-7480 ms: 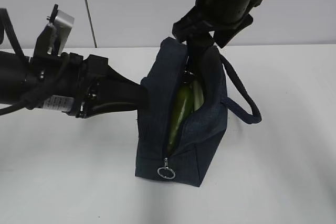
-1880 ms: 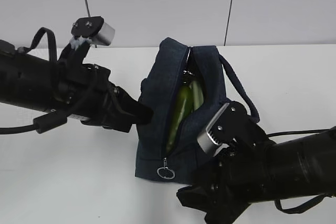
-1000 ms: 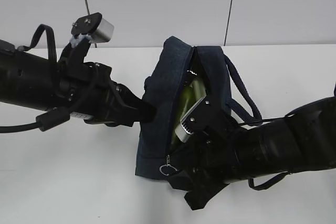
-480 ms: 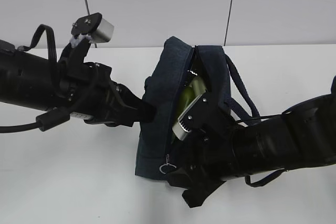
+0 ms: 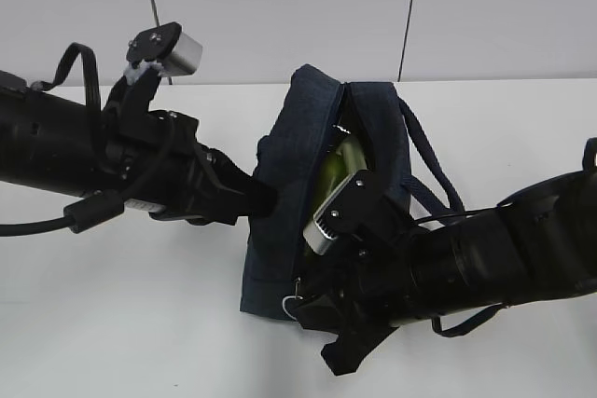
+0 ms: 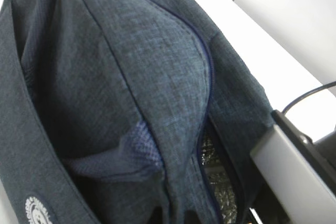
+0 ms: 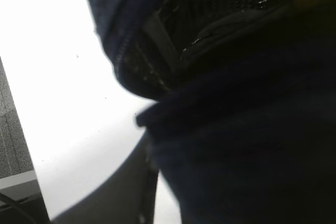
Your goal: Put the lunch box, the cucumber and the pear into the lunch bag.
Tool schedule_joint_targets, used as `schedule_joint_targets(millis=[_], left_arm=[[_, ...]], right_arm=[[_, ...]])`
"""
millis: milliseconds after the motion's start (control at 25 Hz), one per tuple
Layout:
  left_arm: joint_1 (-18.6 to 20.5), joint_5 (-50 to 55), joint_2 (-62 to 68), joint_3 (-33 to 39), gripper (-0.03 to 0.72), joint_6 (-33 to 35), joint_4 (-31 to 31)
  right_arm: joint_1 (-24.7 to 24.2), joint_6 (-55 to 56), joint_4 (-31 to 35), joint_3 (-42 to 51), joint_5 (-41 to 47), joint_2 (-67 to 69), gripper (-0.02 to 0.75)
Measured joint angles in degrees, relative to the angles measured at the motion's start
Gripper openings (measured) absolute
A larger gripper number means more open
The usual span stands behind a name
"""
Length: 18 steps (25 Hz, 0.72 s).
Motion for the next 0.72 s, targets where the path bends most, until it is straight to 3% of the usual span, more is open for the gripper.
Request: schedule_joint_targets(millis=[200, 720], left_arm=[[0.0, 0.0, 0.0, 0.0, 0.004, 0.0, 0.0], [0.0, 0.0, 0.0, 0.0, 0.004, 0.0, 0.0]], right_arm=[[0.0, 0.0, 0.0, 0.0, 1.0, 0.0, 0.004], [0.0, 0.2, -0.8, 0.0, 5.4, 0.0, 0.0]])
